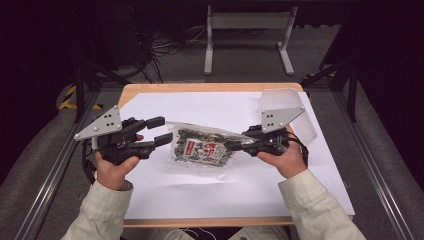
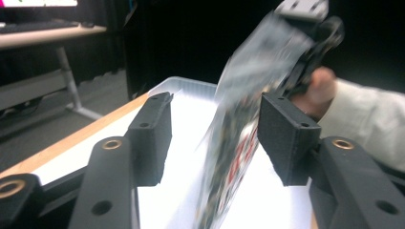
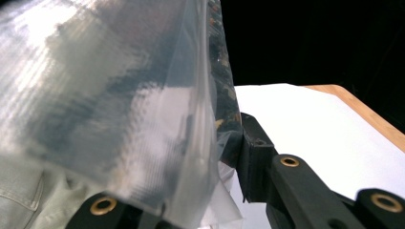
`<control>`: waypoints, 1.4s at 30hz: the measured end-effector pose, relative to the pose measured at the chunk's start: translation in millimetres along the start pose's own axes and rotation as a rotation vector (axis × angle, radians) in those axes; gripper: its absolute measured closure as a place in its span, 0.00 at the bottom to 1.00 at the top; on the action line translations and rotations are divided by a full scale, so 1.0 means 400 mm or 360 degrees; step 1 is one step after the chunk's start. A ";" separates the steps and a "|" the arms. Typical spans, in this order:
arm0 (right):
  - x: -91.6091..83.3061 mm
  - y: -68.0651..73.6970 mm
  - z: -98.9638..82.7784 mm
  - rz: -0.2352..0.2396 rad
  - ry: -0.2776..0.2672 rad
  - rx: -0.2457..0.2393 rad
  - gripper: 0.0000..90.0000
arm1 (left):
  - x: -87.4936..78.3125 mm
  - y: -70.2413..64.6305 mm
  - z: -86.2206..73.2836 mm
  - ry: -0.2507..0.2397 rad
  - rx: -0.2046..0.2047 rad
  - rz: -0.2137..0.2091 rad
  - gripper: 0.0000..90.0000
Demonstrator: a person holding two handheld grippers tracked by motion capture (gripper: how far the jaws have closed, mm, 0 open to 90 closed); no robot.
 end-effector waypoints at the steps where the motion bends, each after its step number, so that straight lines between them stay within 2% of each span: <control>1: -0.007 -0.004 0.003 -0.0013 0.0005 0.0003 0.85 | 0.003 0.008 -0.006 0.0000 -0.0005 0.0016 0.47; 6: -0.044 -0.024 0.019 -0.0093 0.0036 0.0022 0.85 | 0.012 0.039 -0.037 0.0043 0.0002 0.0100 0.38; 9: -0.060 -0.034 0.026 -0.0129 0.0050 0.0040 0.85 | 0.015 0.055 -0.056 0.0071 -0.0009 0.0120 0.35; 10: -0.068 -0.040 0.030 -0.0151 0.0056 0.0048 0.85 | 0.018 0.065 -0.070 0.0073 -0.0046 0.0129 0.35; 14: -0.100 -0.064 0.047 -0.0230 0.0088 0.0072 0.85 | 0.020 0.090 -0.099 0.0095 -0.0086 0.0146 0.30; 22: -0.141 -0.100 0.078 -0.0333 0.0114 0.0101 0.85 | 0.027 0.130 -0.159 0.0178 -0.0100 0.0226 0.23; 26: -0.164 -0.129 0.093 -0.0415 0.0149 0.0136 0.85 | 0.028 0.152 -0.191 0.0219 -0.0126 0.0253 0.22; 42: -0.220 -0.219 0.109 -0.0603 0.0209 0.0259 0.85 | 0.036 0.209 -0.287 0.0296 -0.0192 0.0312 0.20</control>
Point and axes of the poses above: each handheld gripper's, and its own axes: x roughly forward along the jaws, z roughly out of its top, y roughly to its left, the point moved 7 cm from there along x, roughly forward along the jaws, and after that the axes turned 8 degrees about -y, right-handed, at the moved point
